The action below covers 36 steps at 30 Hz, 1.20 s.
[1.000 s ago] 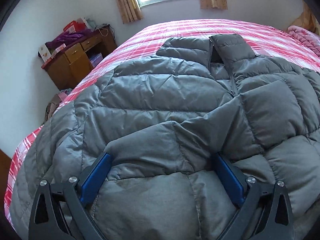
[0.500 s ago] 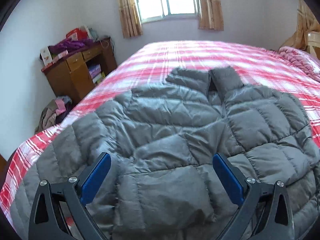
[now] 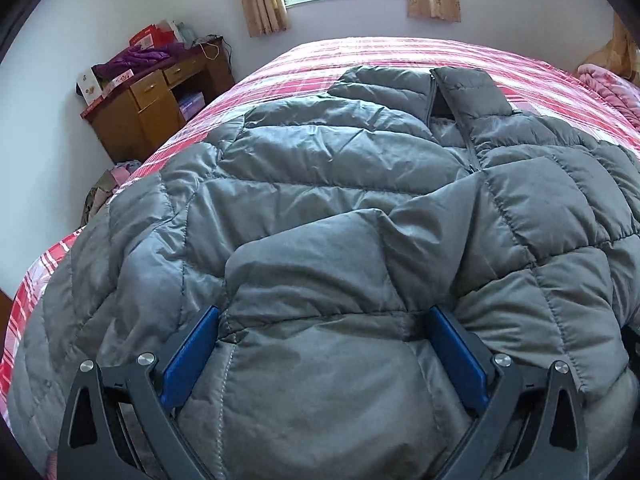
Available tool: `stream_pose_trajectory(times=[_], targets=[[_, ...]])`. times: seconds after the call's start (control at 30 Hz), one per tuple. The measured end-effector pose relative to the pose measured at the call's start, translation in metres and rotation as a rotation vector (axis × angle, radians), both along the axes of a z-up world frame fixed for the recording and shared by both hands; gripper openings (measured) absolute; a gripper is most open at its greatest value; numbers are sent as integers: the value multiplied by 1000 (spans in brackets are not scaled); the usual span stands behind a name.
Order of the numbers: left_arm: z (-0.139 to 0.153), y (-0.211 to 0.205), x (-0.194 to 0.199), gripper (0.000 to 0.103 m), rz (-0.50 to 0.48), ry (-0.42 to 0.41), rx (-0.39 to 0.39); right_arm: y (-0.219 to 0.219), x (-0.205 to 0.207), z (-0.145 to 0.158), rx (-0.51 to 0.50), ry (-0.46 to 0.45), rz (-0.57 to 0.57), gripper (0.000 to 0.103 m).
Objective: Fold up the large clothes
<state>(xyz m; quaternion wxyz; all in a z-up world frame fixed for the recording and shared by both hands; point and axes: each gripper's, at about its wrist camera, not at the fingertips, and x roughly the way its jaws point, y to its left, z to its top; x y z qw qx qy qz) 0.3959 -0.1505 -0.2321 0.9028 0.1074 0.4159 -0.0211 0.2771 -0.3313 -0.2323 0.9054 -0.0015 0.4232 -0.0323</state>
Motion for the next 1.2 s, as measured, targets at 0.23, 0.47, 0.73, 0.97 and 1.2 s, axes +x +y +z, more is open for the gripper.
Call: stream_pose_trajectory(times=[0.23,0.47,0.73,0.97,1.2], targets=[[76,85,-76,102,-19,-111,-49,-19,-44,42,41,-42,-8,84],[78,250,-143,102,275,-152,79,-30,-127,58,4,-65,-40,92],[51,370,-184,102,540,-43,-150,14,-179,48,26,-134,9,92],[27,360,-151,43,493,17,-231,44,-190,50,28,-169,65,92],[92,324,-157,12,395,-151,-164,34,-196,50,36,-208,-2,92]])
